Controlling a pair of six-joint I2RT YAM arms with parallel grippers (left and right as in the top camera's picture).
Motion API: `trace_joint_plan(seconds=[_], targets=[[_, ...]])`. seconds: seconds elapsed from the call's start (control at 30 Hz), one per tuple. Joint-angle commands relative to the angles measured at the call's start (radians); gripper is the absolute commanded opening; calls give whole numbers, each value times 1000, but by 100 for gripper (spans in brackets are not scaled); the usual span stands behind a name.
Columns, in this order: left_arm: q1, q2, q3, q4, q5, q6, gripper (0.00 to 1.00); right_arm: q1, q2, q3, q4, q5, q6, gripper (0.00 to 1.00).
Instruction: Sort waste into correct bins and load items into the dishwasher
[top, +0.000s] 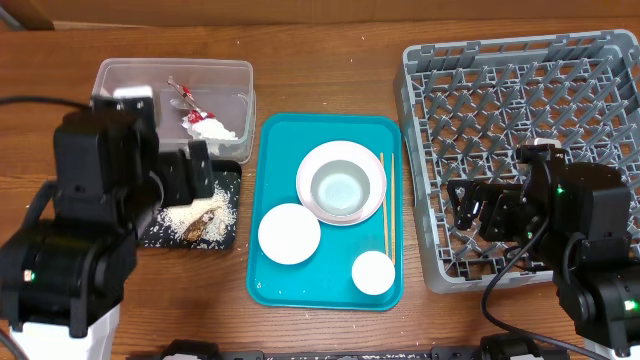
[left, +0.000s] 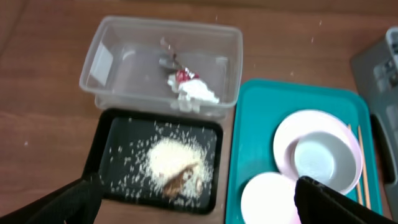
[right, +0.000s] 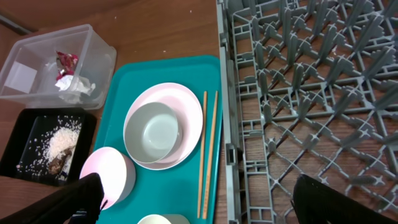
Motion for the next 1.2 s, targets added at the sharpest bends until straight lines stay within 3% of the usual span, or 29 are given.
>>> trace_joint_plan(seconds=[0.0,0.53,0.8,1.0,1.17], targets=[[-3,0,-3,-30,19,16,100,-2,0,23,7,22,-7,100],[-11,49,-5,-42,18,16,100,-2,57,23,3,22,-7,100],[-24,-46,-13,-31,-14,30,100,-2,131,23,3,21,-7,100],[-24,-269,-283,348,3,31,100,-2,206,23,3,21,-8,100],[-23,-561,-708,706,28,31,100,-2,283,23,4,22,-7,100]])
